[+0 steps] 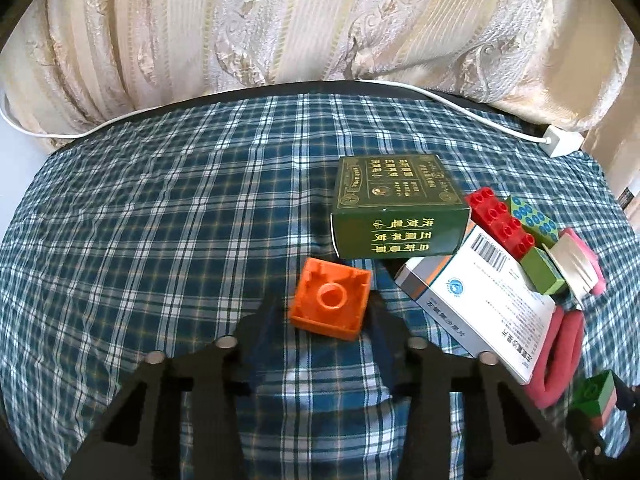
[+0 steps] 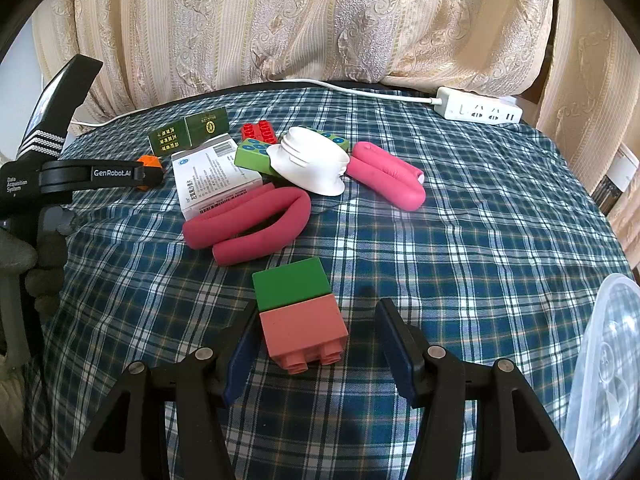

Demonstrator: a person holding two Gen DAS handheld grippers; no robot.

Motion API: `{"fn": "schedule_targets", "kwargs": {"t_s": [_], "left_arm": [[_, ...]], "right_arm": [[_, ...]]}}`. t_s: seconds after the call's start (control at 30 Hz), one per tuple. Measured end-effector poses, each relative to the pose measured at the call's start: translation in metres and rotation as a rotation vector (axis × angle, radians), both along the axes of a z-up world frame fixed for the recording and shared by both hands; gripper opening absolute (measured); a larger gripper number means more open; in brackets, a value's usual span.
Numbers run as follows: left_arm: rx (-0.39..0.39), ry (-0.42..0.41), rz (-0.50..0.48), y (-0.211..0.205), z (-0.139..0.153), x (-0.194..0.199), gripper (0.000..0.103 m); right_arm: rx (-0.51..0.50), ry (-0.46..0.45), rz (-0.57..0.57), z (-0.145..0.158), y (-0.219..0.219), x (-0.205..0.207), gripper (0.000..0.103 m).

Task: Organize objects
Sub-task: 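Grasp the green-and-pink Lego block with the right gripper while the left gripper grasps the orange brick, then carry both held blocks over to the clear plastic bowl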

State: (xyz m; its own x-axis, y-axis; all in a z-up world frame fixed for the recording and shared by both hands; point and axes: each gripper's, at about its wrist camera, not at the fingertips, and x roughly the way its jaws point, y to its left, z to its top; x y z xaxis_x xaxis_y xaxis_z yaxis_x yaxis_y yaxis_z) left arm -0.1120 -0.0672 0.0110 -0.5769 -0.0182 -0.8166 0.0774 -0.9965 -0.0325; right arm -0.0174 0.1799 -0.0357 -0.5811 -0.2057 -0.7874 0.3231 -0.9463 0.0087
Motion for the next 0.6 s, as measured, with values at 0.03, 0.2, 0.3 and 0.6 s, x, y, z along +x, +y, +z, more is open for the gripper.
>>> {"fn": "schedule_targets", "kwargs": {"t_s": [0.03,0.2,0.3,0.6], "left_arm": [[0.004,0.001,-0.004,0.0,0.001,0.001,0.037],[0.012,0.013,-0.011,0.006,0.006,0.016,0.037],[0.0,0.028,-0.015,0.013,0.012,0.024,0.037],[-0.016,0.073,-0.061,0.035,0.034,0.048,0.037]], "right_arm": [[0.0,0.0,0.0,0.0,0.0,0.0,0.061],[0.0,0.0,-0.001,0.0,0.0,0.0,0.06],[-0.001,0.0,-0.001,0.0,0.001,0.0,0.06],[-0.009,0.013,-0.056,0.003,0.01,0.002,0.033]]}}
